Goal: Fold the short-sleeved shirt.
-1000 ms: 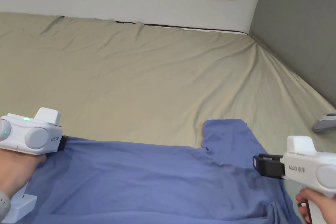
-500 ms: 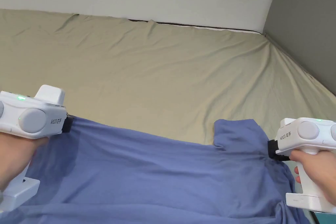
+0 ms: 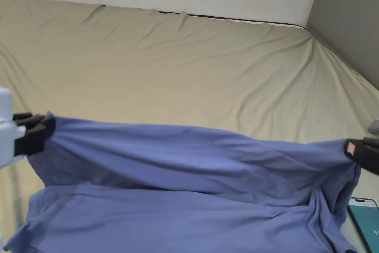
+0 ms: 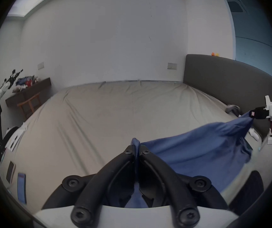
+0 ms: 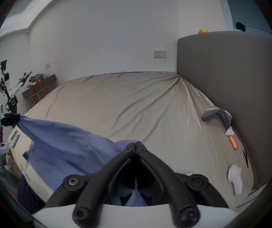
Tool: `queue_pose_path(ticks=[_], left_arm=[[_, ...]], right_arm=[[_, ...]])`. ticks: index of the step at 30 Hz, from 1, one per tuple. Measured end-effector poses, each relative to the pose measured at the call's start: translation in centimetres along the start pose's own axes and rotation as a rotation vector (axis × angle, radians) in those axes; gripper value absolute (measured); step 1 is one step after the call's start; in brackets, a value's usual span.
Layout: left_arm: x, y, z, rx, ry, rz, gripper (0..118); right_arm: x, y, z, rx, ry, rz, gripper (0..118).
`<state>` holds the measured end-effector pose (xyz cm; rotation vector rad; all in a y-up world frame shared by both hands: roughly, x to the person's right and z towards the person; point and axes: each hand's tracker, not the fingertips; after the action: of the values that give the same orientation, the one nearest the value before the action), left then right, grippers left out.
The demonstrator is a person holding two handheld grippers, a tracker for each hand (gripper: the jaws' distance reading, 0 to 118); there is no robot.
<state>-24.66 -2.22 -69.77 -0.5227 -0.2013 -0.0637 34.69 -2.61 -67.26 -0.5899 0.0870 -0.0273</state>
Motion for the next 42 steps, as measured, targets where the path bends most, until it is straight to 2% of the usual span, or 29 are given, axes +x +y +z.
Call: queue_pose_path(ticks=[3, 5, 8, 11, 12, 13, 14, 15, 16, 18, 21, 22, 23, 24, 25, 26, 27, 28, 29, 30, 34, 35, 36, 37, 38, 39, 42], left_arm=[[-0.7, -4.8, 1.9, -0.130, 0.001, 0.016, 0], [-1.4, -8.2, 1.5, -0.221, 0.024, 0.018, 0], [-1.7, -11.9, 0.6, -0.325, 0.025, 0.067, 0], [-1.1, -12.5, -0.5, -0.351, 0.032, 0.027, 1], [-0.7, -12.0, -0.4, -0.336, 0.044, 0.011, 12], [-0.4, -11.3, 0.0, -0.299, 0.072, -0.001, 42], [0.0, -10.6, 0.4, -0.261, 0.089, -0.004, 72], [0.5, -9.7, 1.0, -0.201, 0.107, -0.020, 92], [1.4, -8.8, 2.0, -0.133, 0.122, -0.022, 102], [2.8, -7.0, 3.0, -0.011, 0.130, 0.003, 102], [4.9, -5.2, 4.0, 0.154, 0.141, 0.003, 101], [5.5, -4.8, 4.0, 0.192, 0.158, -0.015, 98], [5.9, -4.5, 4.0, 0.216, 0.166, -0.019, 86], [6.1, -4.5, 4.0, 0.233, 0.158, -0.001, 64], [6.3, -4.4, 3.7, 0.216, 0.149, 0.003, 25], [6.4, -4.2, 3.4, 0.207, 0.146, 0.008, 3], [6.5, -4.3, 3.3, 0.192, 0.148, 0.011, 0], [6.2, -4.6, 3.2, 0.176, 0.125, 0.012, 0], [6.0, -4.5, 3.2, 0.141, 0.086, 0.005, 0], [5.6, -4.5, 3.2, 0.130, 0.090, 0.008, 0], [1.1, -5.0, 3.2, 0.008, 0.058, 0.087, 0], [-0.3, -5.3, 3.2, -0.023, 0.030, 0.118, 5], [-1.6, -5.7, 3.1, -0.063, 0.011, 0.142, 26], [-3.1, -6.2, 3.1, -0.093, 0.011, 0.167, 73], [-4.4, -6.7, 2.9, -0.117, 0.002, 0.200, 102], [-6.3, -7.5, 2.5, -0.175, -0.049, 0.261, 115], [-11.5, -10.0, 0.8, -0.265, -0.274, 0.566, 114]], right_arm=[[-0.8, -5.0, 1.5, -0.068, 0.016, -0.007, 0], [-1.6, -8.8, 1.4, -0.159, -0.002, 0.032, 0], [-1.8, -13.2, -0.1, -0.261, -0.008, -0.029, 0], [-0.6, -14.5, -0.8, -0.251, -0.027, -0.065, 0], [-0.4, -14.4, -0.7, -0.234, -0.027, -0.070, 2], [-0.5, -13.8, -0.4, -0.205, -0.033, -0.071, 23], [-0.8, -13.2, 0.6, -0.176, -0.045, -0.056, 53], [-1.2, -12.4, 1.3, -0.121, -0.061, -0.035, 77], [-1.6, -11.5, 2.0, -0.072, -0.054, -0.029, 86], [-3.4, -9.7, 3.6, 0.048, -0.014, -0.035, 85], [-5.9, -7.7, 4.9, 0.256, -0.019, -0.002, 85], [-7.0, -7.2, 5.5, 0.351, -0.046, 0.024, 83], [-7.7, -6.9, 5.7, 0.398, -0.045, 0.032, 71], [-8.1, -6.6, 5.7, 0.434, -0.034, 0.030, 45], [-8.4, -6.3, 5.6, 0.446, -0.019, 0.039, 4], [-8.9, -6.9, 5.3, 0.345, 0.000, -0.057, 2], [-9.2, -5.9, 5.9, 0.448, -0.013, 0.065, 2], [-9.1, -6.3, 5.5, 0.356, 0.043, 0.024, 2], [-9.4, -6.5, 5.5, 0.323, 0.048, 0.017, 2], [-9.0, -6.3, 5.3, 0.369, 0.013, 0.033, 2], [-9.0, -7.0, 5.1, 0.324, 0.029, 0.008, 2], [-8.9, -7.1, 5.0, 0.317, 0.031, 0.005, 2], [-8.9, -7.3, 4.9, 0.312, 0.028, 0.003, 2], [-9.1, -7.5, 4.8, 0.308, 0.025, 0.006, 2], [-9.4, -7.5, 4.7, 0.303, 0.024, 0.006, 2], [-9.4, -7.6, 4.6, 0.297, 0.023, 0.001, 2], [-9.6, -7.5, 4.1, 0.283, 0.028, -0.008, 2]])
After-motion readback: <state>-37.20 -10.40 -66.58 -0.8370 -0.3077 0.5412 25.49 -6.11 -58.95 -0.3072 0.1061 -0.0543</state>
